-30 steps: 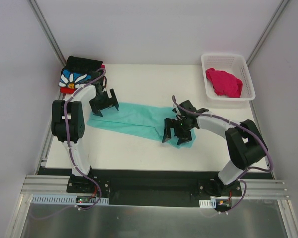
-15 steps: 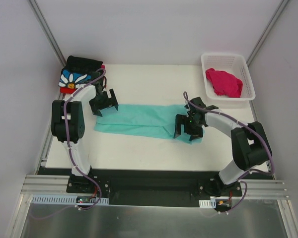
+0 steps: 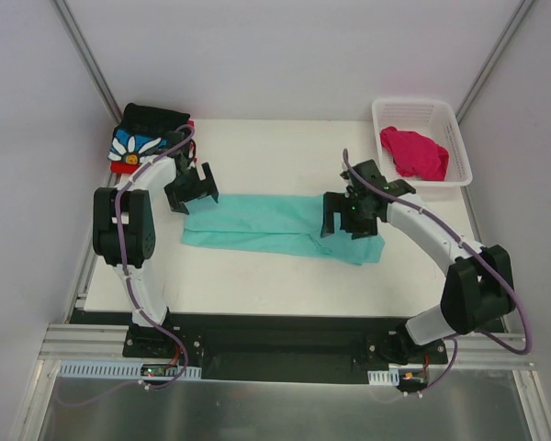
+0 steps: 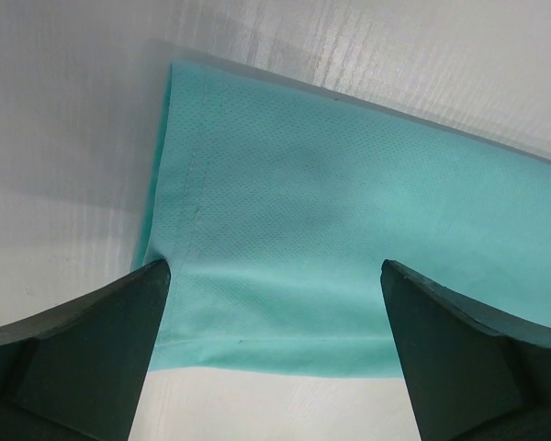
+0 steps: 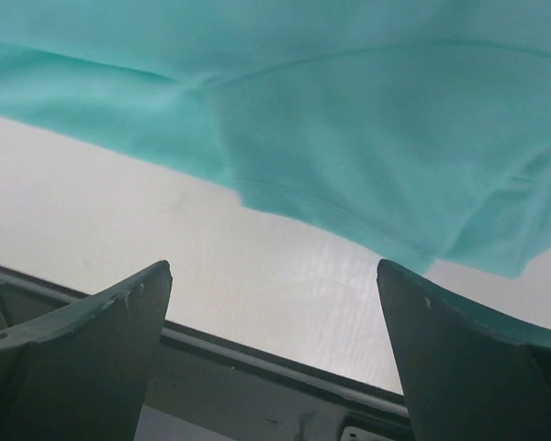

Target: Fold and stack the t-shirts

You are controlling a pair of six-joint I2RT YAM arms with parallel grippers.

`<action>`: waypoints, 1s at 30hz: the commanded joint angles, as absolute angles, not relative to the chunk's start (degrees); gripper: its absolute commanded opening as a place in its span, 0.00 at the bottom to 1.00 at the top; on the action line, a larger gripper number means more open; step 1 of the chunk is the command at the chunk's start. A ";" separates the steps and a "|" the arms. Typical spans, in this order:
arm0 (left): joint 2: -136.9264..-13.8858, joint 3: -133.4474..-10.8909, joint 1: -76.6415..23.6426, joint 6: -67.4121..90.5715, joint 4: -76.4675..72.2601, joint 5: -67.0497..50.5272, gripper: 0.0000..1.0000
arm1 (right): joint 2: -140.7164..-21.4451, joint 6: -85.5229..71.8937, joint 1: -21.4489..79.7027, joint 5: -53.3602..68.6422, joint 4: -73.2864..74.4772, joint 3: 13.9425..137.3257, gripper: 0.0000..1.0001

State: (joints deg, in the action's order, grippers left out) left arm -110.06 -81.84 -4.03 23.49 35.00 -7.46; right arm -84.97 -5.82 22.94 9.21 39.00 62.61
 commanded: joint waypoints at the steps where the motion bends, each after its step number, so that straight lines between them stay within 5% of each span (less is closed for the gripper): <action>1: -106.44 -81.04 -3.52 23.55 36.56 -8.44 0.99 | -88.22 -4.93 30.57 10.46 42.97 71.88 0.98; 17: -109.68 -92.35 0.87 24.17 43.05 -1.50 0.99 | -107.22 -13.18 39.81 34.53 14.16 77.78 0.98; 30: -116.37 -100.02 6.94 22.50 48.34 2.38 0.99 | -112.94 -15.47 40.78 38.41 8.62 77.88 0.96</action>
State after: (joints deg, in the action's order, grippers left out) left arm -115.87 -99.85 7.68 23.40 44.60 1.80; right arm -113.34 -14.66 40.05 35.64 12.47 77.82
